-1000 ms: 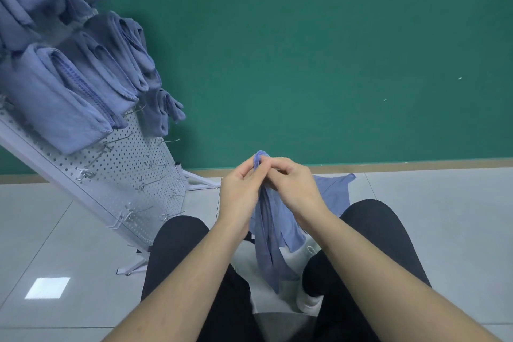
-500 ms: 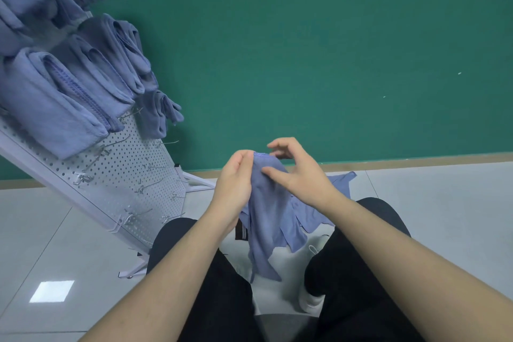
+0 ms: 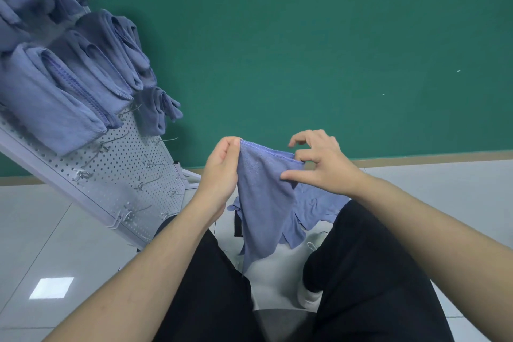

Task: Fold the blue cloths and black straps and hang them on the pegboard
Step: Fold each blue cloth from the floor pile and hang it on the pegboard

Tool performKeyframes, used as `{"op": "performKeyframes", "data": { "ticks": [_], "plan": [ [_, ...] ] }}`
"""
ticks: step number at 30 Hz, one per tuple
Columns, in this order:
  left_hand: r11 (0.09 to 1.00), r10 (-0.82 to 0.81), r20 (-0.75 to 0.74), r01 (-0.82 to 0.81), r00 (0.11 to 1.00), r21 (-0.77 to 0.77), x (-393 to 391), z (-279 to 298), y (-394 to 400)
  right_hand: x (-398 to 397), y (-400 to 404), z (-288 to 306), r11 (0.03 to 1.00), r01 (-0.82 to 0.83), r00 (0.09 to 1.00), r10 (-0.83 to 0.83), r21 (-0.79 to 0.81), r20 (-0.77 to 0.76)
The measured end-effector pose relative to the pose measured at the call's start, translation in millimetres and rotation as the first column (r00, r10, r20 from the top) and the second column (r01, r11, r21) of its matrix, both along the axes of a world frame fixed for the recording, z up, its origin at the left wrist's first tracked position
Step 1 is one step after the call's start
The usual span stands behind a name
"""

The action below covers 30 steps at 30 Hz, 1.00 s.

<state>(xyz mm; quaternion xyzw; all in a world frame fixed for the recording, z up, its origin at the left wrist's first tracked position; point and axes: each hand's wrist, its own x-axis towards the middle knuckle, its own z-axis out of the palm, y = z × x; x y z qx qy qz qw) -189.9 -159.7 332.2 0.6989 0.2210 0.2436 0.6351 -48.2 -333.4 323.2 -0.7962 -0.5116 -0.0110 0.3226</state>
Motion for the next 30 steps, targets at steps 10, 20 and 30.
{"op": "performKeyframes", "data": {
  "ticks": [10,20,30],
  "plan": [
    [0.974,0.022,-0.058,-0.009,0.998,0.225,2,4,12,-3,-8,22,0.986,0.146,0.933,-0.111,0.076,-0.343],
    [0.995,0.087,-0.034,-0.085,0.996,0.051,3,1,16,-13,0,35,0.978,0.154,0.535,0.039,0.143,-0.844],
    [0.927,0.117,0.029,-0.098,0.993,-0.362,15,10,-6,-23,17,41,0.946,0.284,0.842,-0.167,0.158,-0.512]
  ]
}}
